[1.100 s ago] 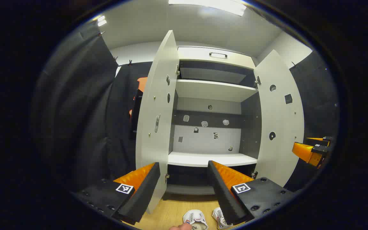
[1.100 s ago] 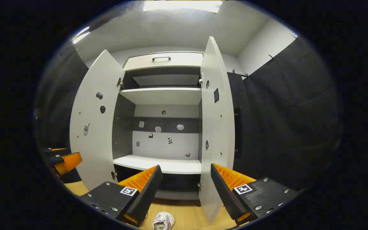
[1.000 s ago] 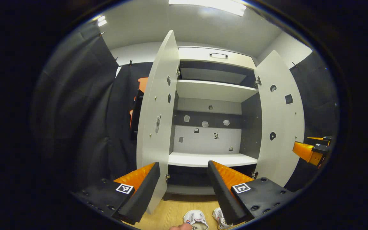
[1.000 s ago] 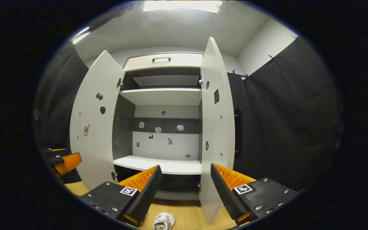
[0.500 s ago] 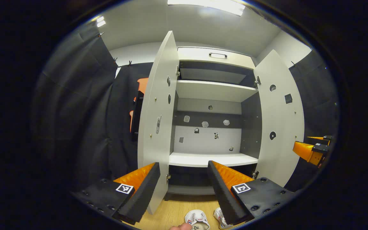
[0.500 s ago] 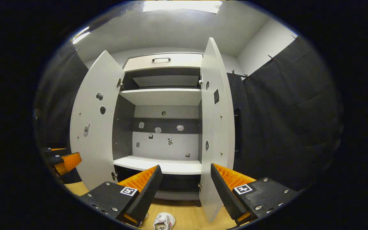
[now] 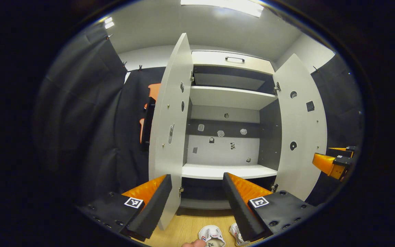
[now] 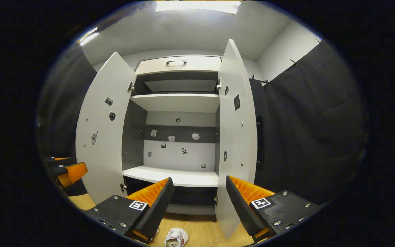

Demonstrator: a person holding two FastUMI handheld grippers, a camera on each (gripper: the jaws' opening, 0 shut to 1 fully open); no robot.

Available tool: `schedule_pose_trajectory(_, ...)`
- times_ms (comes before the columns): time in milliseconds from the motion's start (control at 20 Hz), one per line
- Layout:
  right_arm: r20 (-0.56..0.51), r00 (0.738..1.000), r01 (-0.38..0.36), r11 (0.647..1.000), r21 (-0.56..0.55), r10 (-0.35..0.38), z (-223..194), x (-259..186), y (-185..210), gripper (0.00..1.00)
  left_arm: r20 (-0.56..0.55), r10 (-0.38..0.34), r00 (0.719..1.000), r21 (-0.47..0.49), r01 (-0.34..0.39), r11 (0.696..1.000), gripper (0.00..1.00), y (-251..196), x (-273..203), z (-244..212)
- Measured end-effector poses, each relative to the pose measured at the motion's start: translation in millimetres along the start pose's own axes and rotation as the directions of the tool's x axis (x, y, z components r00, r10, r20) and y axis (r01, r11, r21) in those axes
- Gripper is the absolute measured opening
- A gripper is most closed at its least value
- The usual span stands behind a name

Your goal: Grab one shoe with the right hand and put it into the shoe cabinet, grab the other shoe with the left hand and put it into the shoe cabinet; then close the right door with the right hand and the left door with the left hand.

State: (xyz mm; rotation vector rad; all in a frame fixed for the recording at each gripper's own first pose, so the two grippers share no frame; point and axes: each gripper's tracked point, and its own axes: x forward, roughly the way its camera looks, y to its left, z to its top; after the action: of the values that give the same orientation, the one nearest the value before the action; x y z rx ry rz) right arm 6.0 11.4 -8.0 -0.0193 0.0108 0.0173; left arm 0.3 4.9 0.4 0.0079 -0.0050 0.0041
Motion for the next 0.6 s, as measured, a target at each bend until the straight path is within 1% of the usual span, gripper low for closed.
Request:
schedule_pose_trajectory(150,-0.046,0.999,-0.025,1.000,-0.018,0.024,-23,9,12,0.94,0.001,0.001,1.000,-0.005,-0.001,1.000,0.96,1,-1,-1)
schedule_pose_trajectory(200,-0.069,0.997,-0.033,0.999,-0.024,0.031,-36,15,17,0.94,0.001,0.001,1.000,-0.009,-0.001,1.000,0.96,0,-4,-3)
schedule_pose_trajectory(250,-0.097,0.995,-0.042,0.999,-0.031,0.039,-51,19,21,0.94,-0.003,0.002,1.000,-0.010,-0.002,1.000,0.99,1,-3,-4)
schedule_pose_trajectory(300,-0.130,0.990,-0.052,0.998,-0.043,0.046,-69,22,26,0.94,-0.005,0.005,1.000,-0.008,-0.005,1.000,0.96,2,-3,-5)
schedule_pose_trajectory(400,-0.205,0.977,-0.074,0.995,-0.065,0.059,-112,25,34,0.94,-0.008,0.009,1.000,-0.006,-0.009,1.000,0.96,4,-4,-7)
schedule_pose_trajectory(500,-0.278,0.958,-0.094,0.992,-0.084,0.067,-160,28,41,0.94,-0.010,0.012,1.000,-0.006,-0.012,1.000,0.96,6,-4,-8)
schedule_pose_trajectory(600,-0.368,0.927,-0.109,0.989,-0.098,0.065,-211,25,45,0.94,-0.014,0.015,1.000,-0.008,-0.016,1.000,0.96,8,-6,-10)
